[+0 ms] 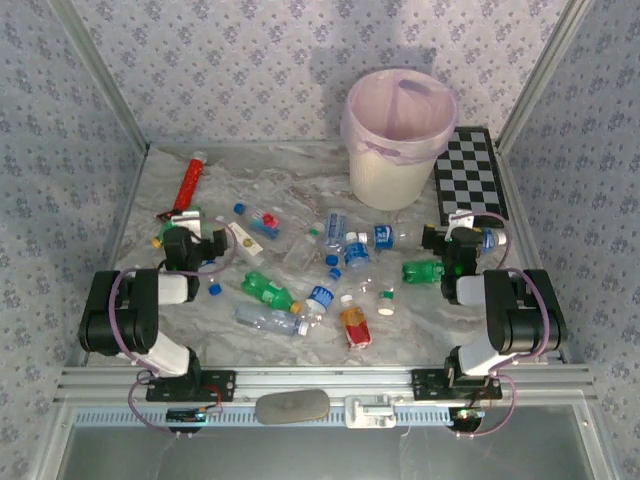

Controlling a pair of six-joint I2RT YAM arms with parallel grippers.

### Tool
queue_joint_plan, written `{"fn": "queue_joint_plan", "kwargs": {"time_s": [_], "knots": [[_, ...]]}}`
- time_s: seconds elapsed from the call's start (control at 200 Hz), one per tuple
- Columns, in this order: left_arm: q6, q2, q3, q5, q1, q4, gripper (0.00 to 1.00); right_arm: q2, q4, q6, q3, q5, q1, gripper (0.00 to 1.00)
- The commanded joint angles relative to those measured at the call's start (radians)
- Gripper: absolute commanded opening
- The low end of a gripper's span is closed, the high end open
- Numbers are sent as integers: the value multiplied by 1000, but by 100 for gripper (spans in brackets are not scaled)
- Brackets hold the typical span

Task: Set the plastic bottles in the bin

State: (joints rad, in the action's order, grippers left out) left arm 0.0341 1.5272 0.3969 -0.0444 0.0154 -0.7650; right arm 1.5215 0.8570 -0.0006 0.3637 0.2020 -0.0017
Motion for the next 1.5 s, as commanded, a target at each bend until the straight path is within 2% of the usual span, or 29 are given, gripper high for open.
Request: {"fn": "queue_joint_plan", "kwargs": {"time_s": [0.0, 0.705, 0.815, 0.879, 1.064, 1.189, 1.279, 1.319, 1.384, 1.494], "knots": [[-5, 8, 22, 11, 5, -40, 100, 7, 10, -2, 8, 7, 4, 99], [-5, 9, 23, 8, 4, -36, 100, 7, 3, 2, 11, -10, -3, 99], [-8, 9, 22, 1, 0, -39, 94, 5, 12, -1, 5, -2, -1, 99], [-5, -2, 29, -42, -10, -26, 93, -10, 18, -12, 4, 26, 14, 99], [-16, -128, 199, -181, -63, 340, 90, -200, -268, -30, 91, 109, 64, 99], [39, -197, 280, -243, -118, 453, 92, -308, -532, 96, 196, 122, 89, 99], [145, -241, 337, -201, -146, 556, 93, -348, -817, 232, 318, 112, 117, 99], [187, -255, 357, -156, -156, 601, 100, -353, -940, 295, 371, 103, 132, 99], [239, -274, 382, -108, -187, 662, 100, -352, -1094, 362, 440, 58, 159, 99], [301, -303, 389, -93, -269, 720, 100, -338, -1349, 435, 538, 36, 244, 99]]}}
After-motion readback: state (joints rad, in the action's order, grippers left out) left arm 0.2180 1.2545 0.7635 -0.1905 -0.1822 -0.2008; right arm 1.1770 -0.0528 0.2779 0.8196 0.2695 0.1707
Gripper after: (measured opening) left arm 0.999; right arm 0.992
